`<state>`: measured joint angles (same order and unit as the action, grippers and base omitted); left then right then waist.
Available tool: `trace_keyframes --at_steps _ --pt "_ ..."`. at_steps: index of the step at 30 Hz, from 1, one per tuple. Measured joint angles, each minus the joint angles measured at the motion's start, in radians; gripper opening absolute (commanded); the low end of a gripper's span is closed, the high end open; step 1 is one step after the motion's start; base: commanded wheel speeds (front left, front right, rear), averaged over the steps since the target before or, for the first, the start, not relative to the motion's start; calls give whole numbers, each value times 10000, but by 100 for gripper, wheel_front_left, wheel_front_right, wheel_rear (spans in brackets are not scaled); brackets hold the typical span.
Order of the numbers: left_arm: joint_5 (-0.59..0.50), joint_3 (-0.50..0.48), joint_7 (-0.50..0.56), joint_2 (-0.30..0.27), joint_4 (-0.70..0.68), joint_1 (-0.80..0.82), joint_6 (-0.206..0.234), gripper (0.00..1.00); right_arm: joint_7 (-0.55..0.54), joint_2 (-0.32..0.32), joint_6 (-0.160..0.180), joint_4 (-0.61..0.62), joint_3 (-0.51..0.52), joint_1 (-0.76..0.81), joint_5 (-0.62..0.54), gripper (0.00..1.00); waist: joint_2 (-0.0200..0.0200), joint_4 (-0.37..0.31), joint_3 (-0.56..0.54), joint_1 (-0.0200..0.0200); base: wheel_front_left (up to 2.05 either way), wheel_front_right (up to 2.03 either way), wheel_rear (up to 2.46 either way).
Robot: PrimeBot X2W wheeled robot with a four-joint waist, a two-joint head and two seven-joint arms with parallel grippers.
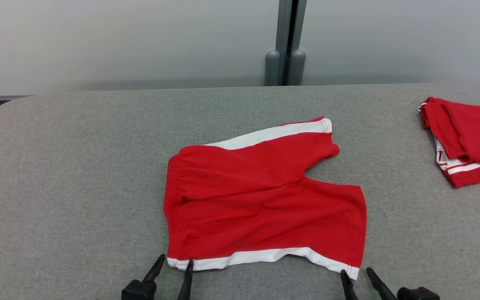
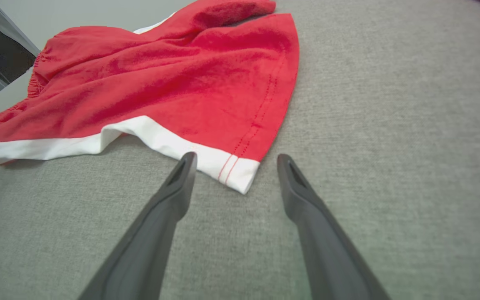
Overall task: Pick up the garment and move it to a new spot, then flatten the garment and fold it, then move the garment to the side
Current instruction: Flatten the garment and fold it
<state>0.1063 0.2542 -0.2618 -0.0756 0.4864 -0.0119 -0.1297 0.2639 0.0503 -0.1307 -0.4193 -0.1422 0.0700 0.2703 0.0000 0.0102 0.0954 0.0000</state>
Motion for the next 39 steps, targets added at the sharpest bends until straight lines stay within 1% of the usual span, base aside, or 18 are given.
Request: trace_keyframes --at_steps 6,9,19,26,27,28,29,31,34,39 --pt "276 205 0 2 631 411 -2 100 2 -2 0 -575 -382 -308 165 100 0 -21 138 0 0 0 0" --pt "380 458 2 -23 894 664 -2 100 6 -2 0 -780 -537 -498 234 100 0 -54 199 0 0 0 0" --pt "723 1657 0 -232 1072 1256 -2 100 19 -2 0 -1243 -1047 -1096 525 100 0 -162 358 0 0 0 0" --pt "997 2057 2 -311 1367 1706 -2 100 31 0 0 -1682 -1327 -1562 871 100 0 -150 427 0 0 0 0" --pt "1083 2150 0 -309 1463 1775 -2 100 33 0 0 -1753 -1386 -1644 934 89 0 -144 433 0 0 0 0" --pt "1198 2272 0 -299 1572 1823 -2 73 33 2 0 -1820 -1440 -1723 968 27 0 -142 434 0 0 0 0" --pt "1296 2406 0 -295 1655 1850 -2 0 36 19 2 -1919 -1572 -1801 1074 0 0 -139 430 0 0 0 0" --pt "1476 2604 0 -318 1739 1935 -2 0 54 15 2 -2036 -1726 -1915 1198 0 0 -130 405 0 0 0 0" --pt "1712 2625 0 -357 1613 1987 -2 0 6 4 2 -1898 -1624 -1904 1208 0 0 -115 327 1 0 0 0" --pt "1919 2629 2 -537 692 1792 -2 0 0 0 2 -899 -1218 -1516 1018 0 0 -118 194 1 0 0 0"
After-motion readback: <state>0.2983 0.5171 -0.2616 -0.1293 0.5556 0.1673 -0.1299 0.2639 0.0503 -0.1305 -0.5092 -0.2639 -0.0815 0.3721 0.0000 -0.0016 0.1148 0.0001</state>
